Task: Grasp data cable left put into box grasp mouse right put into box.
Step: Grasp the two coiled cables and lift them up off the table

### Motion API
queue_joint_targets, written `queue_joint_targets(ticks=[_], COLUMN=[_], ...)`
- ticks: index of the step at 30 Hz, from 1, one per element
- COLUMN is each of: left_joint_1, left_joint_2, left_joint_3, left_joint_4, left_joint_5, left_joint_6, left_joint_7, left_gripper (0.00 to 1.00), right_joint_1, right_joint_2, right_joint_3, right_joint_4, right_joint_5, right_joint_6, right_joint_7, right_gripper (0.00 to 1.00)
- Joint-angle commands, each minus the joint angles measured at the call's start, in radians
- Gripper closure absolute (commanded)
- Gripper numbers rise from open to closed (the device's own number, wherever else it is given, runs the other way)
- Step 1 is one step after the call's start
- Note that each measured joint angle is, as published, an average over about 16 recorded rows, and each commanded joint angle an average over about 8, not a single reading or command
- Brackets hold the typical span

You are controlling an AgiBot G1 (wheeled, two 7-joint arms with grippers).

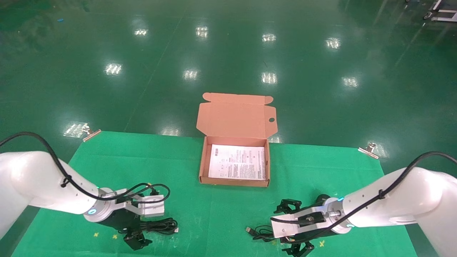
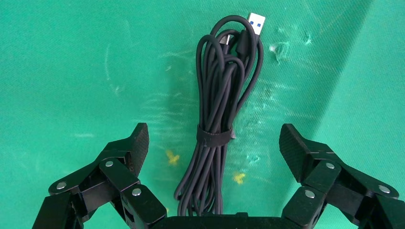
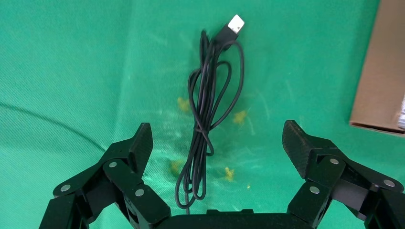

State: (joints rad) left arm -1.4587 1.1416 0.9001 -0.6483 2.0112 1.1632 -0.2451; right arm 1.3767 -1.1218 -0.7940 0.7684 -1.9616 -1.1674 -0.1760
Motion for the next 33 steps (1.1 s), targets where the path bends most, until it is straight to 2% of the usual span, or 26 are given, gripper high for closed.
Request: queue_joint_targets(ticks=[1, 2, 3, 9, 10, 11, 33], left_joint_1=[-0.001, -0.002, -0.003, -0.01, -0.011, -0.011, -0.01], left_joint_2=[0.009, 0.012, 0.015, 0.03, 0.031, 0.032, 0.027], left_joint_3=[-0.002, -0.002, -0.002, -0.004, -0.005, -0.005, -0.004], left_joint_4=[0.027, 0.041, 0.054, 0.118, 0.123, 0.127, 0.107], left_joint_5=[-0.005, -0.005, -0.006, -0.007, -0.007, -0.008, -0.006], left_joint_6=[-0.01, -0.015, -0.019, -0.036, -0.038, -0.039, -0.033], left_joint_7=[0.019, 0.025, 0.03, 0.041, 0.041, 0.041, 0.04], left_gripper=[0.01, 0.08, 0.21, 0.95, 1.0, 1.0, 1.0], right_joint_1=[0.002, 0.004, 0.005, 0.008, 0.008, 0.009, 0.009], right_joint_2=[-0.013, -0.017, -0.022, -0.039, -0.04, -0.041, -0.035], right_joint_3=[-0.006, -0.009, -0.011, -0.017, -0.017, -0.017, -0.016], right_joint_4=[-0.031, -0.043, -0.054, -0.103, -0.107, -0.11, -0.094], right_joint_5=[-0.011, -0.016, -0.021, -0.03, -0.03, -0.03, -0.029], right_joint_6=[0.018, 0.024, 0.031, 0.054, 0.056, 0.057, 0.051], right_joint_7=[-0.028, -0.037, -0.045, -0.068, -0.068, -0.069, -0.067], right_gripper=[0.0, 0.0, 0.05, 0.8, 0.93, 1.0, 1.0])
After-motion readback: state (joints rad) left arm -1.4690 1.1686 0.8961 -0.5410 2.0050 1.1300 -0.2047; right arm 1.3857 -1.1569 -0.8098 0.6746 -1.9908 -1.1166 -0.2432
